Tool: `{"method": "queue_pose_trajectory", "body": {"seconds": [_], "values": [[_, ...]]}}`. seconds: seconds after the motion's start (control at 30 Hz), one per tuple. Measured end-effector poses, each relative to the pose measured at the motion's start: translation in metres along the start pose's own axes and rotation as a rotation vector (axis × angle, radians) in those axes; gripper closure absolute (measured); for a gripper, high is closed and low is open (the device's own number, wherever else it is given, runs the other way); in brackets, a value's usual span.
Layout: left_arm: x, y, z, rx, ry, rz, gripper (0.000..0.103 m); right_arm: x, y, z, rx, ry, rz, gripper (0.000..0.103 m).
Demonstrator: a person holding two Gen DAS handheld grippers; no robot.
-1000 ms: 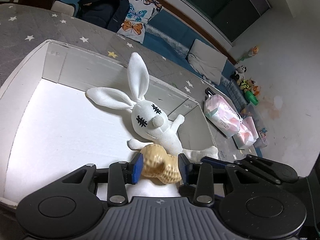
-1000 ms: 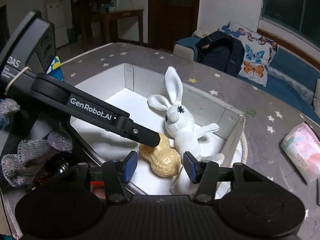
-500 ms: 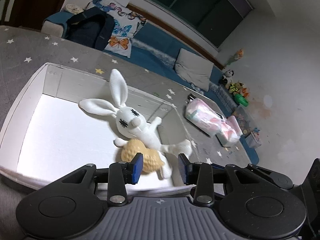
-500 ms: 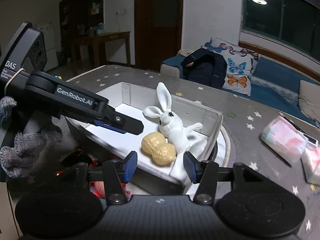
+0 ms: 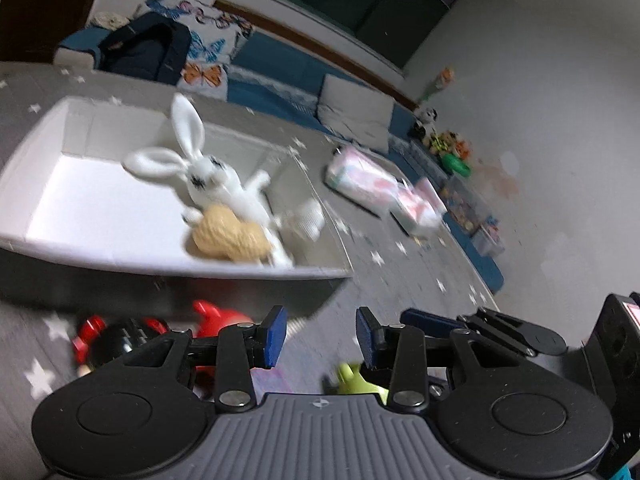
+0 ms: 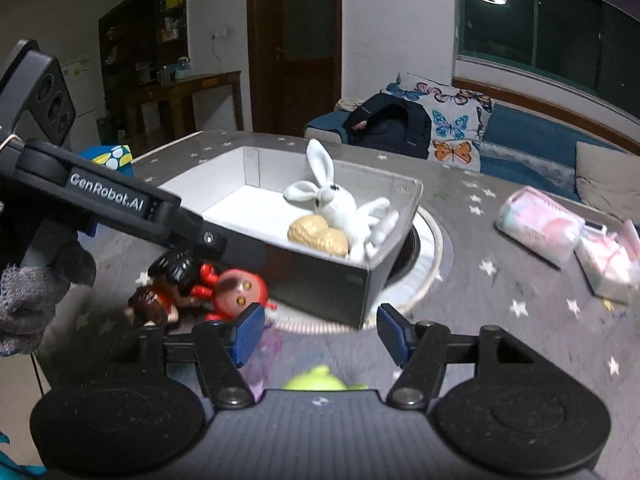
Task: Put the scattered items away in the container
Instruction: 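Move the left gripper to the lime-green round toy and close on it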
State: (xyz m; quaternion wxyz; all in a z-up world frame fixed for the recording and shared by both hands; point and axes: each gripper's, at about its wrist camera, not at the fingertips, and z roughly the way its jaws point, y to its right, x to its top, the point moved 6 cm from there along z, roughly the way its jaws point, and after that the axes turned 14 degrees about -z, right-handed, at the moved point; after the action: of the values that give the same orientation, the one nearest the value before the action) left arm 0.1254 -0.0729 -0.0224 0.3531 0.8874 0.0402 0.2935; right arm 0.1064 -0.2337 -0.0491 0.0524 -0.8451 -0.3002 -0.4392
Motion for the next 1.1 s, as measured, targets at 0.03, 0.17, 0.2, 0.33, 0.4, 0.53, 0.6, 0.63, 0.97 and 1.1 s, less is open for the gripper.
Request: {"method": "queue_pose_trajectory", "body": {"seconds": [0.03,0.17,0.2,0.33,0.4,0.53,0.6,0.63,0.97,1.1], "values": [[-0.005,0.001,0.002,-0.002,-0.012,0.002,0.063,-0.003,-0.001,-0.001,-0.001,-0.003,0.005,0.039],[-0.023,0.006,0.013,-0.011,-0.062,0.003,0.063,-0.018,-0.004,-0.004,-0.002,-0.021,0.025,0.036],[-0.026,0.007,0.016,-0.013,-0.074,0.006,0.063,-0.021,-0.004,-0.005,-0.004,-0.025,0.028,0.034],[-0.038,0.012,0.025,-0.018,-0.111,0.023,0.063,-0.031,-0.004,-0.007,-0.012,-0.039,0.041,0.034],[-0.041,0.013,0.029,-0.022,-0.127,0.023,0.063,-0.036,-0.003,-0.008,-0.009,-0.044,0.055,0.034],[-0.047,0.012,0.035,-0.025,-0.154,0.015,0.063,-0.045,-0.004,-0.003,0.000,-0.064,0.072,0.034],[-0.047,0.012,0.036,-0.028,-0.159,0.014,0.063,-0.047,-0.005,-0.001,0.009,-0.069,0.074,0.034],[-0.047,0.012,0.036,-0.028,-0.160,0.013,0.063,-0.048,-0.006,0.000,0.013,-0.071,0.074,0.034],[-0.049,0.009,0.043,-0.030,-0.180,0.002,0.063,-0.049,-0.010,0.003,0.026,-0.070,0.086,0.035],[-0.050,0.009,0.044,-0.036,-0.188,0.003,0.062,-0.049,-0.009,0.003,0.029,-0.067,0.093,0.035]]}}
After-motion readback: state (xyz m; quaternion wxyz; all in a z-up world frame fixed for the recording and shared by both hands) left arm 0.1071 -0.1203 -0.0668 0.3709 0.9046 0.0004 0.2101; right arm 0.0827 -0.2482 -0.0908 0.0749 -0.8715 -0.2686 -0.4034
